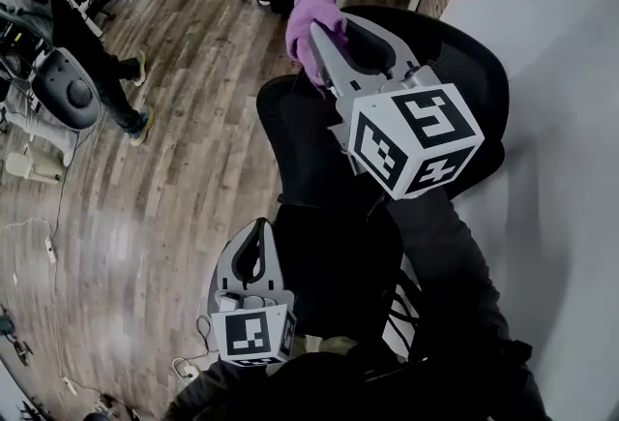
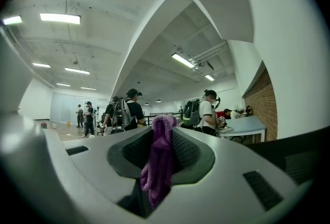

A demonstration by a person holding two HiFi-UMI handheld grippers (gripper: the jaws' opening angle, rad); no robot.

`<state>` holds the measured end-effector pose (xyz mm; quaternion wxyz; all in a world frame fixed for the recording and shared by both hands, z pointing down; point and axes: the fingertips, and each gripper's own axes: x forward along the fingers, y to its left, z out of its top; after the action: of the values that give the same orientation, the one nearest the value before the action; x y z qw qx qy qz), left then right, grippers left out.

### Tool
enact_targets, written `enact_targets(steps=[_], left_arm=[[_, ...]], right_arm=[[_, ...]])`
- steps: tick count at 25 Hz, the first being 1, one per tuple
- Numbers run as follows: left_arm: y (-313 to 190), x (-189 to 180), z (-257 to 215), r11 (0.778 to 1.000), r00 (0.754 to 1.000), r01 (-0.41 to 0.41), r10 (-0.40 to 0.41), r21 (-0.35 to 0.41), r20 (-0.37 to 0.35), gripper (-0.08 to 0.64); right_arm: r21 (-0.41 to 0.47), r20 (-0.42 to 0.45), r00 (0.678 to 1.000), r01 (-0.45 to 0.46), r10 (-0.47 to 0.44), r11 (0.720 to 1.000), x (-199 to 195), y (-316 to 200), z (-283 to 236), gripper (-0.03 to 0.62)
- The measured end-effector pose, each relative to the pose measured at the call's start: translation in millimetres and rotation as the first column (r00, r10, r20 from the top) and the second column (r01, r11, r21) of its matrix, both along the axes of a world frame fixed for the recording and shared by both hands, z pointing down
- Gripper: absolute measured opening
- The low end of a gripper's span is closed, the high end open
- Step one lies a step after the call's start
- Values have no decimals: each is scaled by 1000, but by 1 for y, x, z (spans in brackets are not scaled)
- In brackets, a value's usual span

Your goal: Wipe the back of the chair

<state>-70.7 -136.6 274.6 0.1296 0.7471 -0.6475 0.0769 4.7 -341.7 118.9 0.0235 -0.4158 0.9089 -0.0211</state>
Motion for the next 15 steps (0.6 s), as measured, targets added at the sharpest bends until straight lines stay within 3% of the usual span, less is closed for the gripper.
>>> enact_targets(steps=[15], left_arm=[[-26, 61, 3, 992, 992, -125, 125, -16, -12, 6]], right_arm=[[-42, -4, 977, -214, 214, 976, 114, -25, 14, 89]])
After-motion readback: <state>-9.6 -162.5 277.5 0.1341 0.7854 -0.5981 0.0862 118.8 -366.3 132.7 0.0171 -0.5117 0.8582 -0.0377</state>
